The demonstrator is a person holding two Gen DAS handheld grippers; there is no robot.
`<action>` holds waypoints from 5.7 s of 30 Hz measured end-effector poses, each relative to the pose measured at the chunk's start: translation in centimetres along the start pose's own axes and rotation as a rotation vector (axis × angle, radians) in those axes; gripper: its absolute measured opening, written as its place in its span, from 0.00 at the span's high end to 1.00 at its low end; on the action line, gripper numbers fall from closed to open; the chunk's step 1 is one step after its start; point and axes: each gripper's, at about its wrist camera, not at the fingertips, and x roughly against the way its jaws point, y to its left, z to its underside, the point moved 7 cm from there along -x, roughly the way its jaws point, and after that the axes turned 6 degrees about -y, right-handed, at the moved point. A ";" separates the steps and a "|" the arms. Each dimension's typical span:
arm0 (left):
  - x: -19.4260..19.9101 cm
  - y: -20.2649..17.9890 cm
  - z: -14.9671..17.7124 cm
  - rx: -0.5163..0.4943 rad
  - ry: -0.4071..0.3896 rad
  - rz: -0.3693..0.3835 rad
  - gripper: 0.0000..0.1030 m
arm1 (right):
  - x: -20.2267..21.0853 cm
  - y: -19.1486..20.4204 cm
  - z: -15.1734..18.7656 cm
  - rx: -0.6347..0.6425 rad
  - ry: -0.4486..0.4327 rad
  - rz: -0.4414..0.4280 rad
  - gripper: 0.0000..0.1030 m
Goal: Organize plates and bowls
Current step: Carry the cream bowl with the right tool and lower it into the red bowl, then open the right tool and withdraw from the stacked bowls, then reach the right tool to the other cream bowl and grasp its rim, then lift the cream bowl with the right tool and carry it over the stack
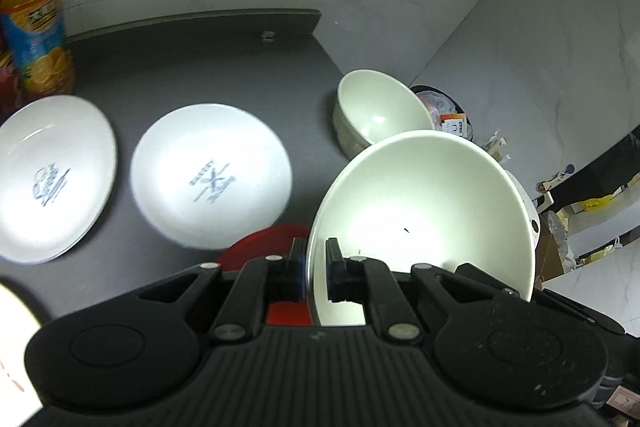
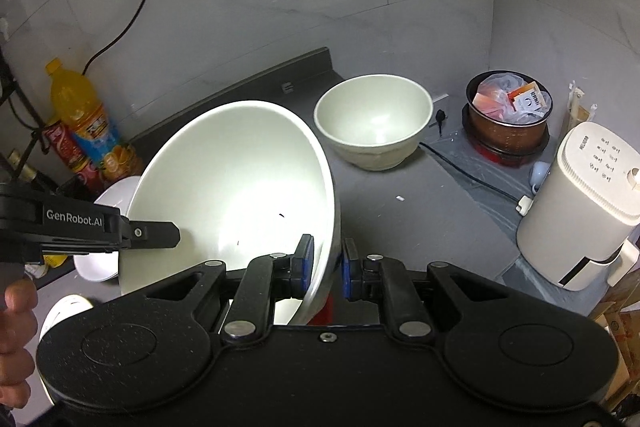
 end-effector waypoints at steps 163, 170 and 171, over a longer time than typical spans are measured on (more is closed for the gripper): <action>-15.9 -4.1 -8.0 0.192 0.070 -0.109 0.42 | -17.0 -13.4 -8.7 -0.254 0.210 -0.089 0.51; -18.7 -3.8 -7.5 0.232 0.106 -0.117 0.56 | -19.6 -13.4 -7.9 -0.254 0.267 -0.070 0.62; -19.1 -3.8 -7.5 0.236 0.112 -0.118 0.58 | -20.1 -13.4 -7.7 -0.260 0.280 -0.065 0.64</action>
